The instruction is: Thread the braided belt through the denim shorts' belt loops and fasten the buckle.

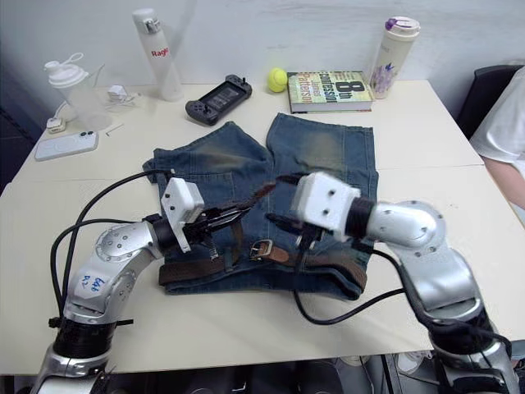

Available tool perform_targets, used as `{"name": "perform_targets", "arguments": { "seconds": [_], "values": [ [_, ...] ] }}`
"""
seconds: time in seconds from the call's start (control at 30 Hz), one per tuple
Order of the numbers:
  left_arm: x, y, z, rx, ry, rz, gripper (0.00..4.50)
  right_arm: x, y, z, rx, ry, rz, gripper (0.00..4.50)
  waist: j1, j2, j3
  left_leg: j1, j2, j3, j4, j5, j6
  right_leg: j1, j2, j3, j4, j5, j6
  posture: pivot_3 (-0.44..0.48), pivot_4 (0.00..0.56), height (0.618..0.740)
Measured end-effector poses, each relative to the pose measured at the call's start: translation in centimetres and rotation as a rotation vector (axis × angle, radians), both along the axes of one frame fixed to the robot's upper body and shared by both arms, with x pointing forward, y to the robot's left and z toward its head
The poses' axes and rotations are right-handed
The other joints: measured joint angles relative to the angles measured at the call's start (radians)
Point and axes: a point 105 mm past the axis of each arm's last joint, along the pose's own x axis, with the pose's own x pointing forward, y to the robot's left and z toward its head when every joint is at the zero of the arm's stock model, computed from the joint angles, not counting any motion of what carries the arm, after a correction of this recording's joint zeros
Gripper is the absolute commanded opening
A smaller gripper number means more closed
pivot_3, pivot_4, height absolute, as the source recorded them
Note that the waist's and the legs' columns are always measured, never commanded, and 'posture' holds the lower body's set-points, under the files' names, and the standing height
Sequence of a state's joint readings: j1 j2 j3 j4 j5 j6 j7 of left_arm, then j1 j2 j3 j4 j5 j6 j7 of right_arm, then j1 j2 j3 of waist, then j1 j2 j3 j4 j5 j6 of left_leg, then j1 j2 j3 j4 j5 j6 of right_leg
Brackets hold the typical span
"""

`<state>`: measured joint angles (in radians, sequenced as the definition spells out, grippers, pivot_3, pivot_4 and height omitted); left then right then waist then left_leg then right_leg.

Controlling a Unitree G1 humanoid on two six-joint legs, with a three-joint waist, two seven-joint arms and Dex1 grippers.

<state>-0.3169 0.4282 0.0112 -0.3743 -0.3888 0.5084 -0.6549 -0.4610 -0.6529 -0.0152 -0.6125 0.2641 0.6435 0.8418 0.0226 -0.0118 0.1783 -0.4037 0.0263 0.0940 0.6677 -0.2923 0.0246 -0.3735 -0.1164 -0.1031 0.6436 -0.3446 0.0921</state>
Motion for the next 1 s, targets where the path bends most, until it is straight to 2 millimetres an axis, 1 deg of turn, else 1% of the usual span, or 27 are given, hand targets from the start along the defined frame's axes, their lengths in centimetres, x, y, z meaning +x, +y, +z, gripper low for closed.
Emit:
{"name": "perform_targets", "arguments": {
  "seconds": [0.07,0.13,0.17,0.23,0.3,0.33,0.37,0.43,0.53,0.6,0.7,0.77,0.8,0.83,0.87,0.9,0.93,1.0],
  "values": [
    [0.0,0.5,-0.1,-0.054,0.047,0.015,0.00,0.4,-0.9,-0.2,0.049,0.062,-0.052,3.00,-0.002,0.000,0.000,0.000,0.000,0.000,0.000,0.000,0.000,0.000,0.000,0.000,0.000,0.000,0.000,0.000,0.150,0.740],
    [0.0,0.5,0.0,-0.117,0.084,0.014,0.00,0.5,-0.7,-0.7,0.116,0.135,-0.061,3.00,-0.003,0.000,0.000,0.000,0.001,0.000,-0.001,0.000,0.000,0.000,0.000,0.000,0.000,0.000,0.000,0.000,0.150,0.740],
    [-0.1,0.4,0.1,-0.142,0.099,0.009,0.00,0.5,-0.4,-1.3,0.138,0.177,-0.059,3.00,-0.004,0.000,0.000,0.000,0.001,0.000,-0.001,0.000,0.000,0.000,0.000,0.000,0.000,0.000,0.000,0.000,0.150,0.740],
    [-0.4,0.5,0.3,-0.193,0.125,0.004,0.00,0.1,0.5,-3.3,0.156,0.283,-0.048,2.49,-0.006,0.000,0.000,0.000,0.001,0.000,-0.002,0.000,0.000,-0.001,0.000,0.000,0.000,0.000,0.000,0.000,0.150,0.740],
    [-0.4,0.8,0.4,-0.233,0.148,0.007,0.00,-0.2,1.5,-4.9,0.155,0.349,-0.033,1.80,-0.010,0.000,0.000,0.000,0.001,0.000,-0.002,0.000,-0.001,-0.001,0.000,0.000,0.000,0.000,0.000,0.000,0.150,0.740],
    [-0.4,0.9,0.5,-0.254,0.157,0.010,0.00,-0.4,2.1,-5.3,0.154,0.368,-0.023,1.31,-0.012,0.000,0.000,0.000,0.001,0.000,-0.002,0.000,-0.001,-0.001,0.000,0.000,0.000,0.000,0.000,0.000,0.150,0.740],
    [-0.4,1.0,0.7,-0.266,0.159,0.012,0.00,-0.5,2.6,-5.6,0.154,0.380,-0.009,0.97,-0.015,0.000,0.000,0.000,0.001,0.000,-0.002,0.000,-0.001,-0.001,0.000,0.000,0.000,0.000,0.000,0.000,0.150,0.740],
    [-0.6,1.1,0.8,-0.269,0.163,0.009,0.00,-0.7,3.7,-6.6,0.141,0.408,0.010,0.07,-0.018,0.000,0.000,0.000,0.000,0.000,-0.002,0.000,-0.001,-0.001,0.001,0.000,0.000,0.000,0.000,0.000,0.150,0.740],
    [-0.8,1.6,0.3,-0.197,0.161,0.022,0.00,-0.5,4.2,-7.9,0.106,0.431,-0.001,0.02,-0.021,0.000,0.000,0.000,-0.001,0.000,-0.002,0.000,-0.001,-0.001,0.001,0.000,0.000,0.000,0.000,0.000,0.150,0.740],
    [-0.8,1.9,-0.2,-0.143,0.148,0.040,0.00,-0.2,4.0,-8.3,0.076,0.416,-0.018,0.02,-0.022,0.000,0.000,0.000,-0.001,0.000,-0.002,0.000,-0.001,-0.001,0.002,0.000,-0.001,0.000,0.000,0.000,0.150,0.740],
    [-0.7,1.9,-0.4,-0.106,0.133,0.050,0.00,-0.1,3.9,-8.5,0.046,0.390,-0.021,0.02,-0.021,0.000,0.000,0.000,-0.001,0.000,-0.002,0.000,-0.001,-0.001,0.002,0.000,-0.001,0.000,0.000,0.000,0.150,0.740],
    [-0.6,2.1,-0.7,-0.074,0.122,0.061,0.00,-0.2,3.9,-8.5,0.018,0.357,-0.016,0.65,-0.023,0.000,0.000,0.000,-0.001,0.000,-0.003,0.000,-0.001,-0.001,0.002,0.001,-0.001,0.000,0.000,0.000,0.150,0.740],
    [-0.6,2.2,-0.7,-0.065,0.118,0.067,0.00,-0.2,3.9,-8.5,0.012,0.347,-0.013,0.83,-0.023,0.000,0.000,0.000,-0.001,0.000,-0.003,0.000,-0.001,-0.001,0.001,0.001,-0.001,0.000,0.000,0.000,0.150,0.740],
    [-0.5,2.4,-0.8,-0.060,0.113,0.084,0.00,-0.2,4.1,-8.4,0.000,0.318,-0.004,1.33,-0.024,0.000,0.000,0.000,0.000,0.000,-0.003,0.000,-0.001,-0.002,0.001,0.001,-0.001,0.000,0.000,0.000,0.150,0.740],
    [-0.4,2.6,-1.2,-0.065,0.123,0.101,0.00,-0.3,4.3,-8.4,-0.024,0.276,0.006,1.65,-0.024,0.000,0.000,0.000,0.000,0.000,-0.003,0.000,-0.001,-0.002,0.001,0.001,-0.001,0.000,0.000,0.000,0.150,0.740],
    [-0.1,2.9,-1.9,-0.073,0.150,0.125,0.00,-0.4,4.2,-8.4,-0.055,0.236,0.008,2.25,-0.024,0.000,0.000,0.000,0.000,0.000,-0.003,0.000,-0.001,-0.002,0.001,0.001,-0.002,0.000,0.000,0.000,0.150,0.740],
    [-0.1,3.0,-2.1,-0.080,0.157,0.134,0.00,-0.5,3.8,-8.5,-0.081,0.201,0.005,2.54,-0.022,0.000,0.000,0.000,0.000,0.000,-0.003,0.000,-0.001,-0.002,0.001,0.001,-0.002,0.000,0.000,0.000,0.150,0.740],
    [0.1,3.6,-1.7,-0.091,0.147,0.160,0.00,-2.1,2.8,-9.4,-0.173,0.150,0.044,3.48,-0.015,0.000,0.000,-0.001,-0.001,0.000,-0.003,0.000,-0.001,-0.001,0.000,0.000,-0.004,0.000,0.000,0.000,0.150,0.740]
  ]
}}
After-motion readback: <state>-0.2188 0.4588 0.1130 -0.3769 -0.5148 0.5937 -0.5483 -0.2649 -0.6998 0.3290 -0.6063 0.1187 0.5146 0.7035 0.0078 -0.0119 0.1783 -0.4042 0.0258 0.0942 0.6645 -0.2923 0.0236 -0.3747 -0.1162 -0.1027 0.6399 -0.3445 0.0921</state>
